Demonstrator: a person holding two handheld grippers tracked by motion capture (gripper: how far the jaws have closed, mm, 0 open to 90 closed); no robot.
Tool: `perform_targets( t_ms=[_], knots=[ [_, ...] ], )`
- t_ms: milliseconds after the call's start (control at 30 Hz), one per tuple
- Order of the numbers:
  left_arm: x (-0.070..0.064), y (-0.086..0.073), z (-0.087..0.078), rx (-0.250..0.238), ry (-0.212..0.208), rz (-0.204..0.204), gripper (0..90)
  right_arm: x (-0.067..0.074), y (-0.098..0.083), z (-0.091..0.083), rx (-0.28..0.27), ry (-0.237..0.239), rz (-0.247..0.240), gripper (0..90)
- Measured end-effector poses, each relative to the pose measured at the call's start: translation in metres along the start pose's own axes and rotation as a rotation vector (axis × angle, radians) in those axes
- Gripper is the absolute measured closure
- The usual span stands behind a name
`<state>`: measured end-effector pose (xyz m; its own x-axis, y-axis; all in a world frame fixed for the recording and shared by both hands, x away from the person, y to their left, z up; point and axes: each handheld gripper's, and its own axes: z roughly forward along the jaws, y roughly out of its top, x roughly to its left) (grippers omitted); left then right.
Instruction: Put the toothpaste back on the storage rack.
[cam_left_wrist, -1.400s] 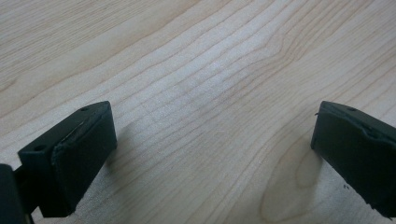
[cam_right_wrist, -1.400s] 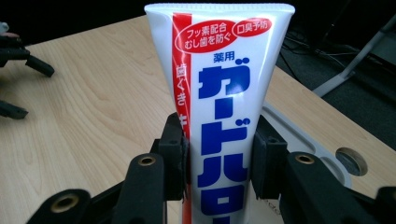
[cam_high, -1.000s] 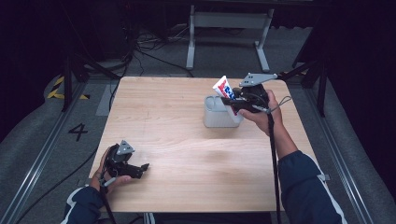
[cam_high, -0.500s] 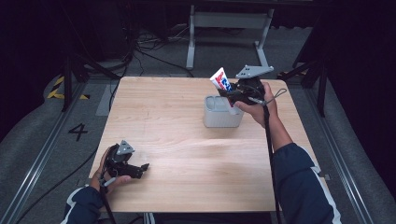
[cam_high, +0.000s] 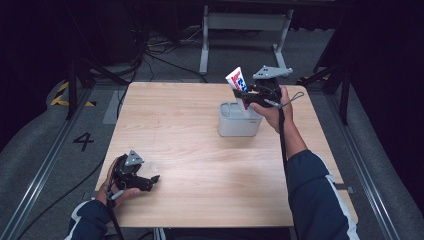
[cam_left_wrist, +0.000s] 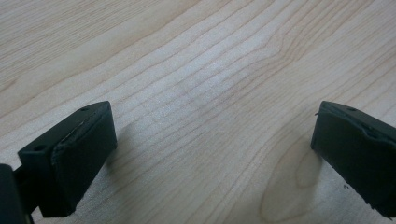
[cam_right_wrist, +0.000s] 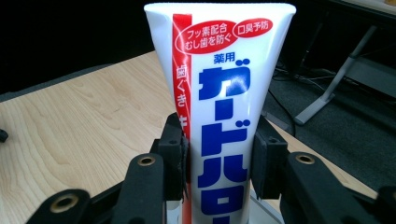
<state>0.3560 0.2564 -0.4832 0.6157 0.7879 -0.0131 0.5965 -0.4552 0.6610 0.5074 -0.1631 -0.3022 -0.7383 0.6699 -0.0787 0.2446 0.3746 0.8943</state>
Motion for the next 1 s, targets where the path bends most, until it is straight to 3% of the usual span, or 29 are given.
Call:
perform_targets(
  t_ms=[1000],
  knots=[
    [0.000,0.000,0.000,-0.004,0.002,0.001,0.5,-0.013,-0.012,0.032,0.015,-0.009,0.038,63.3]
  ],
)
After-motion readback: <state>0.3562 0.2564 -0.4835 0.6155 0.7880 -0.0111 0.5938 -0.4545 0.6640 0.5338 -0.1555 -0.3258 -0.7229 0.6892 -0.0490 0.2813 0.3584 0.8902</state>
